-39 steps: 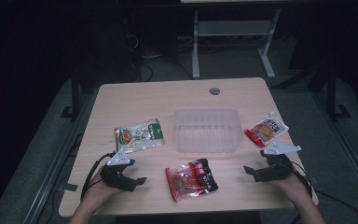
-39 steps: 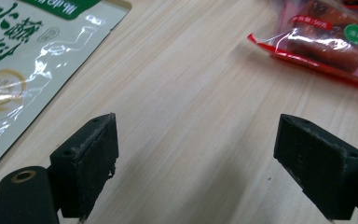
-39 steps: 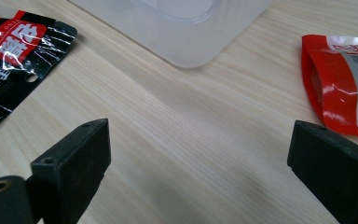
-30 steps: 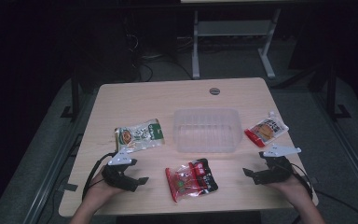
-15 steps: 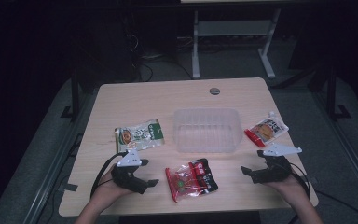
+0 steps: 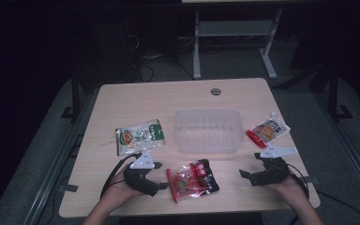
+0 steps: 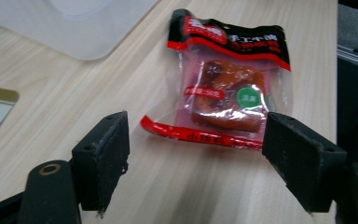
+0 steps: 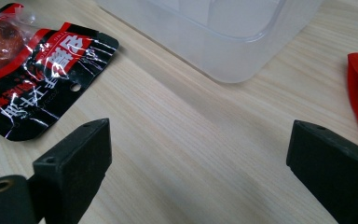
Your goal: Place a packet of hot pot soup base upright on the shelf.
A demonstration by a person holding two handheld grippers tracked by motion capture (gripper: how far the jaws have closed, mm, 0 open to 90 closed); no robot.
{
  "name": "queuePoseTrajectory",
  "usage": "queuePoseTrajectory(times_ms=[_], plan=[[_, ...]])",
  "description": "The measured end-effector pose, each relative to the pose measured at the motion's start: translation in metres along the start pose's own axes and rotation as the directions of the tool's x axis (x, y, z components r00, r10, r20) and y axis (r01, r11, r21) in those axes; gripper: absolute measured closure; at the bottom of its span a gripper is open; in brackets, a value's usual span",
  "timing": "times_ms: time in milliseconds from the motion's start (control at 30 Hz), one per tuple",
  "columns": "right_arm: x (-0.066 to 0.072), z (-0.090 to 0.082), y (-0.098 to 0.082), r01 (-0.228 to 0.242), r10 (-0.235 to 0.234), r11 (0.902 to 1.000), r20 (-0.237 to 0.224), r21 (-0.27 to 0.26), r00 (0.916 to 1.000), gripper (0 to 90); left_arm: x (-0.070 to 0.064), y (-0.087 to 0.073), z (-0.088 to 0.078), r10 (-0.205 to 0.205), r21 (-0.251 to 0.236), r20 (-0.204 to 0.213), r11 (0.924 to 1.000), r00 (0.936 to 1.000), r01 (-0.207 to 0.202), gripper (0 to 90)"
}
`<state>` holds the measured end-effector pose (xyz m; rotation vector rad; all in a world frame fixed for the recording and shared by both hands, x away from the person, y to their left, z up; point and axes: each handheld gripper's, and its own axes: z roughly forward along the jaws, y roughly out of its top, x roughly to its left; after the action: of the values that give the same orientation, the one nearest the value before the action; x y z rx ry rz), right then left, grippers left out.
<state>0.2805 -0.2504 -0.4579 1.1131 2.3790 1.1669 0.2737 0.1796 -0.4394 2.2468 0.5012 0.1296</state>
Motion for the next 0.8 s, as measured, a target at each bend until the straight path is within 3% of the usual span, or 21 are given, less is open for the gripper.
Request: queuePoseTrajectory(times_ms=[233, 467, 800], plan=[[0.002, -0.001, 0.000, 0.000, 0.000, 1.0000, -0.003, 0.000, 1.0000, 6.4, -0.005, 0.000, 0.003, 0.019, -0.001, 0.023, 0.9998, 0.9995, -0.019, 40.6], [0.001, 0.002, 0.001, 0.005, -0.005, 1.0000, -0.009, 0.002, 0.9999, 6.6, -0.005, -0.001, 0.007, -0.007, 0.010, 0.052, 0.9999, 0.9986, 0.007, 59.9], [0.002, 0.004, 0.001, 0.009, -0.009, 0.9999, -0.016, 0.006, 0.9998, 6.8, -0.009, 0.002, 0.013, -0.010, 0.027, 0.088, 0.9996, 0.9961, 0.007, 85.9]])
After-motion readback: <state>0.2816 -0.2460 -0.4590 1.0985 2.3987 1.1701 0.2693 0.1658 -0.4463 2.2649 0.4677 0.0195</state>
